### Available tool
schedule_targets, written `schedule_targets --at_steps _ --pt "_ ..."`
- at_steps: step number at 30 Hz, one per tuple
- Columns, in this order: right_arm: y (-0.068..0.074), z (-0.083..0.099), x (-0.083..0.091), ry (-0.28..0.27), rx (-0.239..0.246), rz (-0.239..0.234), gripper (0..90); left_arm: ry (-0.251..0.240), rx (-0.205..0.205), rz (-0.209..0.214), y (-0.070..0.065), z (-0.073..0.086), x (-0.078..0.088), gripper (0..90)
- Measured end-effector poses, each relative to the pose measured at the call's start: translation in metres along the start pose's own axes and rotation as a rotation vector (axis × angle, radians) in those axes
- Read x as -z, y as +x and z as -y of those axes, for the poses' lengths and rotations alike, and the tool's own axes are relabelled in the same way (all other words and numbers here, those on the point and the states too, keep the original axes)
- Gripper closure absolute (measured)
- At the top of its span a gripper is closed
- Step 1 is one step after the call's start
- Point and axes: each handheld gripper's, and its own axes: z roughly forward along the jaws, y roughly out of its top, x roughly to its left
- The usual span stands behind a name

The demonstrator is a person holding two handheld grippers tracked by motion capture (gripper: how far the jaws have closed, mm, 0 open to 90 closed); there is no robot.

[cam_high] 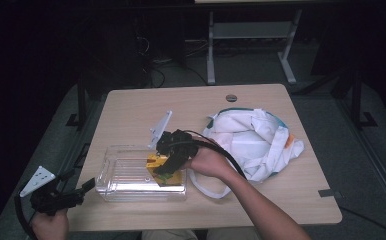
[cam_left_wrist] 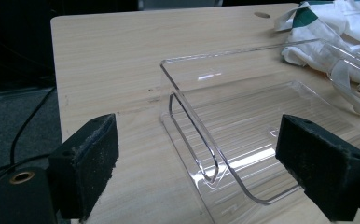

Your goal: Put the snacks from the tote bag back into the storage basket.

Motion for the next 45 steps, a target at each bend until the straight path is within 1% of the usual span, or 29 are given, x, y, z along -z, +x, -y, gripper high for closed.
schedule_targets --at_steps 6,10,16,19,26,29,33,36,38,45 --pt "-0.001 0.003 -0.006 0.006 -0.006 -0.007 51.7 0.000 -0.001 -0.002 0.000 0.000 0.000 12.7" --pt "-0.001 0.004 -0.012 0.021 -0.004 -0.008 51.7 0.001 -0.001 -0.001 0.000 0.000 0.000 12.7" --pt "0.000 0.005 -0.016 0.024 -0.006 -0.011 51.6 0.004 -0.007 -0.001 0.001 0.000 0.001 12.7" --pt "0.000 0.006 -0.019 0.024 -0.010 -0.013 51.6 0.006 0.000 -0.001 0.002 0.000 0.001 12.7" --pt "0.001 0.010 -0.025 0.036 -0.005 -0.016 51.6 0.006 -0.004 -0.002 0.001 0.000 0.001 12.7" --pt "0.001 0.012 -0.028 0.035 -0.009 -0.025 51.6 0.005 -0.002 -0.003 0.001 0.000 0.001 12.7" --pt "0.002 0.016 -0.032 0.042 -0.016 -0.025 51.6 0.005 0.005 -0.003 0.001 0.000 0.001 12.7" --pt "0.002 0.017 -0.033 0.041 -0.018 -0.031 51.6 0.006 0.005 -0.003 0.001 0.000 0.001 12.8" --pt "0.002 0.018 -0.036 0.048 -0.016 -0.026 51.5 0.006 0.003 -0.002 0.001 0.000 0.001 12.7" --pt "0.002 0.022 -0.041 0.054 -0.028 -0.036 51.5 0.006 0.006 -0.002 0.001 0.000 0.001 12.7"
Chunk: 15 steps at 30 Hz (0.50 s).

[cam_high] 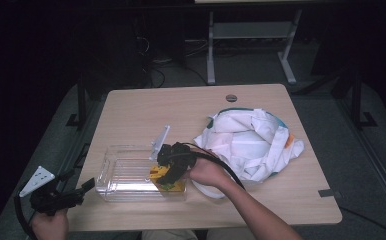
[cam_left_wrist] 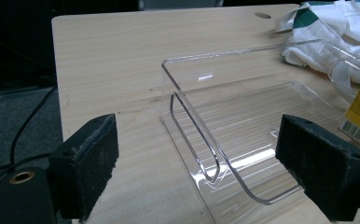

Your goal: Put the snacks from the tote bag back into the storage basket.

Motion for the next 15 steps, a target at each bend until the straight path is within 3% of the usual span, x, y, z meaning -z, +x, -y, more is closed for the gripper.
schedule_targets --at_steps 15 --pt "-0.0009 0.0043 -0.0073 0.011 -0.002 -0.009 51.3 -0.002 0.001 0.000 0.0001 0.0000 0.0000 12.7"
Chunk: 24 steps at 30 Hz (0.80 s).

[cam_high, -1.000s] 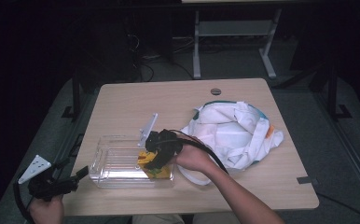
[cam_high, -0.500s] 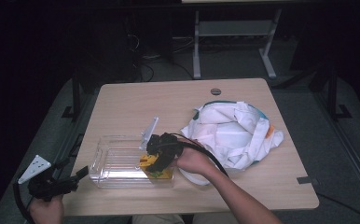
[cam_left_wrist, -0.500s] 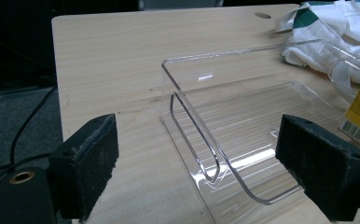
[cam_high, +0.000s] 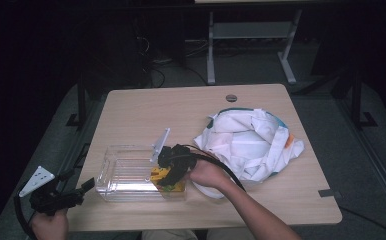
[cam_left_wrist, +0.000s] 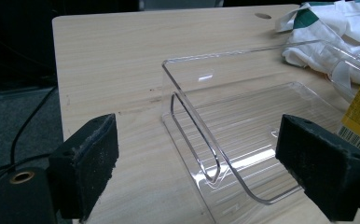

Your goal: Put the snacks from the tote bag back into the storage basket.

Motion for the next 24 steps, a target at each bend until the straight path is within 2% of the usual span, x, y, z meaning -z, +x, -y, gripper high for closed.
schedule_targets --at_steps 6,24 --pt "-0.0005 0.0025 -0.0046 0.009 0.002 -0.006 51.2 -0.001 0.001 0.002 0.0002 0.0000 0.0001 12.7" --pt "0.0001 0.0065 -0.0033 0.023 0.015 -0.020 50.4 -0.001 0.002 0.001 0.0000 -0.0001 0.0001 12.7"
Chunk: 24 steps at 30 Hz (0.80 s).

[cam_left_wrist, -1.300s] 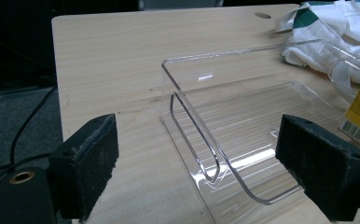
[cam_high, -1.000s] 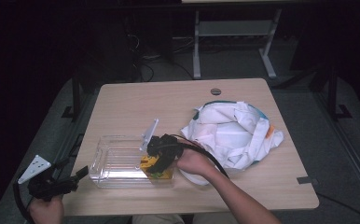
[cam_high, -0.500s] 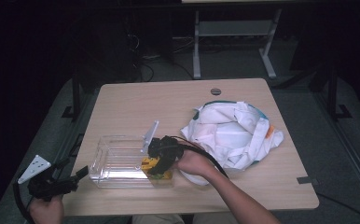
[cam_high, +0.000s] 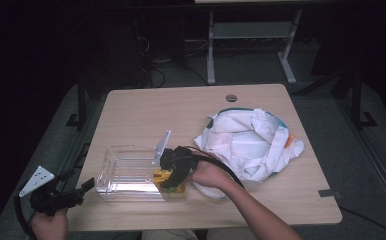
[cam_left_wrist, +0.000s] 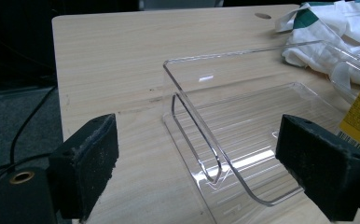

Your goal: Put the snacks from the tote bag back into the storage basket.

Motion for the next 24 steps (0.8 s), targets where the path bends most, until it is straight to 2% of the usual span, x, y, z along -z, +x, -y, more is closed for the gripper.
schedule_targets --at_steps 24 --pt "0.0012 0.0090 0.0015 0.015 0.003 -0.003 49.7 0.000 0.003 0.003 0.0012 0.0004 -0.0003 12.7"
